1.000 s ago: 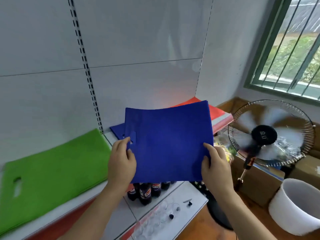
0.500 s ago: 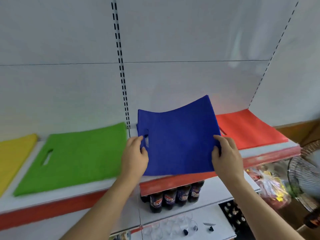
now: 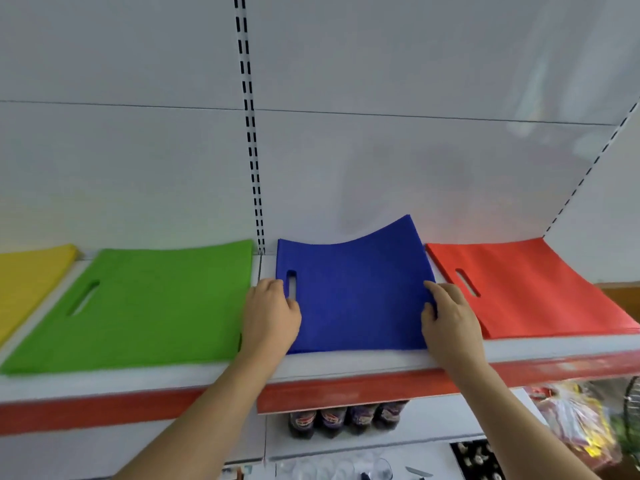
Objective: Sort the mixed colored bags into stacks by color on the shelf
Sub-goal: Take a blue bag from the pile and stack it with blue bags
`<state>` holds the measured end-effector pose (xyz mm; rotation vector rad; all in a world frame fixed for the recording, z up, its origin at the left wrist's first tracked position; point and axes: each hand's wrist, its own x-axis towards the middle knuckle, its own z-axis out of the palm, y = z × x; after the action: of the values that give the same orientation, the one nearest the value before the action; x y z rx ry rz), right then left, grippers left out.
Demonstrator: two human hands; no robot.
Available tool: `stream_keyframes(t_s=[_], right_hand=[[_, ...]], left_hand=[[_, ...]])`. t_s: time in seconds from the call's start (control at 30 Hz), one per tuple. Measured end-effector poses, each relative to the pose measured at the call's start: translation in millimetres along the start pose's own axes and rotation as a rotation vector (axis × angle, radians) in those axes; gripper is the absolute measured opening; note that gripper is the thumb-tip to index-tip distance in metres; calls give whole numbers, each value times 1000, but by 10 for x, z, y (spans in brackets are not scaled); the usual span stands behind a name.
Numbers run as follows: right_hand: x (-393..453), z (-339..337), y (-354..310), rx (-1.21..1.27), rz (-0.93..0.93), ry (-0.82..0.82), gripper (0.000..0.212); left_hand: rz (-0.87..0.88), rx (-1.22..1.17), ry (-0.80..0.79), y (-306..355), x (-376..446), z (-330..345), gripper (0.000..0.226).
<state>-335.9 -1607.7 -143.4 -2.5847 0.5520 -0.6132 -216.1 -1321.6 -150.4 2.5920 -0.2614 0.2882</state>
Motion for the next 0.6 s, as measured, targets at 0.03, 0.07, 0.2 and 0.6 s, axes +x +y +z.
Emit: stream_keyframes(t_s=[0.03,0.07,0.2,0.6], right_hand=[[30,24,30,-4,-4,-18,46],[60,38,50,-16,-2,-37,47],[150,27,98,-115,-10,-125,52],[282,80,297,-284,-118,-276,43]], left_hand=[[-6,33,-7,7,-13,9,32],[-10,61,-12,27,-29,10,34],[-34,168,-20,139,-94,-1,44],[-88,383,17,345,-168,-48,37]])
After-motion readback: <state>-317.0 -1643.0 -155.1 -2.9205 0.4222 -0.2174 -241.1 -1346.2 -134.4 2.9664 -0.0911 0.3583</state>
